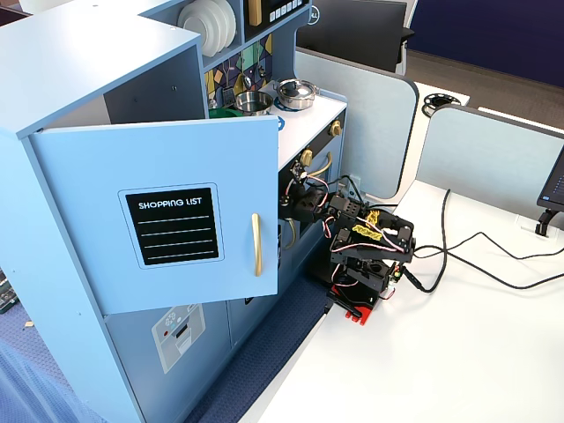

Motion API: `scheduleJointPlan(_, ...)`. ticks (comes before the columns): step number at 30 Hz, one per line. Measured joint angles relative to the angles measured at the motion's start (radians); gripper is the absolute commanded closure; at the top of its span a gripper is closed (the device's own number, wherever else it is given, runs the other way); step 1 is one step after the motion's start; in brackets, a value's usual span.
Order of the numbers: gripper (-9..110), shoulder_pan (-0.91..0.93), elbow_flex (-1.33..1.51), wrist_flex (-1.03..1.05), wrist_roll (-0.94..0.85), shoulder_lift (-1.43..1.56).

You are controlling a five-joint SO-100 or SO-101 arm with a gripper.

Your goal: Open the left cabinet door

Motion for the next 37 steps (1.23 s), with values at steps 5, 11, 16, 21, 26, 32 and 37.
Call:
scheduleJointPlan(5, 91, 0.107, 0.107, 0.336, 0.077, 0.071)
scheduleJointPlan(11, 91, 0.129, 0.207, 0.609, 0.147, 0.123)
scheduleJointPlan(16, 94, 0.130, 0.215, 0.788, 0.206, 0.150)
scheduleJointPlan(21, 97, 0.140, 0.216, 0.891, 0.247, 0.173)
scheduleJointPlan(26, 100, 0.144, 0.213, 0.923, 0.252, 0.184)
scheduleJointPlan(32, 101, 0.144, 0.212, 0.930, 0.255, 0.184)
scheduleJointPlan(37, 100, 0.146, 0.212, 0.930, 0.265, 0.184)
